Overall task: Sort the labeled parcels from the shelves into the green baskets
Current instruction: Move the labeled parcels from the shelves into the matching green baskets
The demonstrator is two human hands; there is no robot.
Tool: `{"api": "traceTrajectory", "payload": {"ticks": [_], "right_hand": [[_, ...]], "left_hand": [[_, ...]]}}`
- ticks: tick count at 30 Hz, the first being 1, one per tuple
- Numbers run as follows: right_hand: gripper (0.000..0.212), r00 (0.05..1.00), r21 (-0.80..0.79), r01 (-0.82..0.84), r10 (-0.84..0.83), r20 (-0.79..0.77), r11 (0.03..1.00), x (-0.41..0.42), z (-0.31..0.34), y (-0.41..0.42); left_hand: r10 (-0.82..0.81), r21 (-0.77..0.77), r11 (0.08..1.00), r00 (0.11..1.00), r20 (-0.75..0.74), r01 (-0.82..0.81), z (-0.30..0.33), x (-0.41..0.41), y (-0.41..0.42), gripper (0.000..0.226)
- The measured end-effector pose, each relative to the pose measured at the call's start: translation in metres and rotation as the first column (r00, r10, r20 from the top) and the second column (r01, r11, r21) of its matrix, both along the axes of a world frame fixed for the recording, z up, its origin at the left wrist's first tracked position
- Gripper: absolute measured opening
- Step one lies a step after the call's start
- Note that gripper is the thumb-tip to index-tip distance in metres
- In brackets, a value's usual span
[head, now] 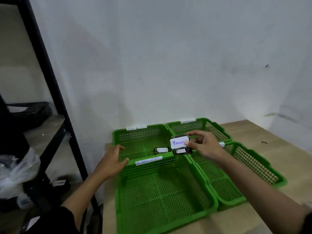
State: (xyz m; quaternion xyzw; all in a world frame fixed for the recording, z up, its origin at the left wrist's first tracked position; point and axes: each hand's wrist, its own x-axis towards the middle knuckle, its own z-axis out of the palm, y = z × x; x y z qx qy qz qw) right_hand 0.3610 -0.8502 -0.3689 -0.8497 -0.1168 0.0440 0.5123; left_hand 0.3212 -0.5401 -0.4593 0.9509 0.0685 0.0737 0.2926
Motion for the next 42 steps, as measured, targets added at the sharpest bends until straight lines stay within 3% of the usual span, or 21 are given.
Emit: {"api": "traceTrajectory", "payload": {"ticks": [6,11,15,21,26,32,42], "right_hand": [[0.032,0.999,-0.082,0.011,-0.015,-0.043,0.997,0.089,-0.031,0.003],[0.029,0.994,-0.131,-0.013,-0.002,-0.109,0.991,0.149,-0.065,0.018],[0.024,0.996,-0.232,-0.007,-0.013,-0.084,0.973,0.197,-0.099,0.041],[0.030,0.995,-0.441,-0.096,0.092,-0.030,0.892,0.259,-0.138,0.085],[0.031,0.965,-0.694,-0.144,0.256,0.060,0.706,0.296,-0.163,0.109],[0.029,0.924,-0.901,-0.162,0.383,0.005,0.403,0.307,-0.174,0.116],[0.024,0.896,-0.973,-0.130,0.443,-0.032,0.192,0.306,-0.184,0.117]], "left_hand": [[0.184,0.043,0.983,0.978,-0.100,-0.180,-0.042,0.079,0.015,0.050],[0.394,0.085,0.919,0.911,-0.122,-0.386,-0.069,0.112,0.023,0.066],[0.419,0.020,0.907,0.892,-0.171,-0.422,-0.095,0.123,0.025,0.083],[0.428,-0.046,0.901,0.901,-0.074,-0.432,-0.113,0.125,0.028,0.082],[0.430,-0.049,0.900,0.901,-0.056,-0.432,-0.114,0.127,0.026,0.080],[0.430,-0.052,0.901,0.902,-0.044,-0.432,-0.115,0.126,0.026,0.082],[0.424,-0.051,0.903,0.905,-0.044,-0.426,-0.116,0.126,0.027,0.084]]}}
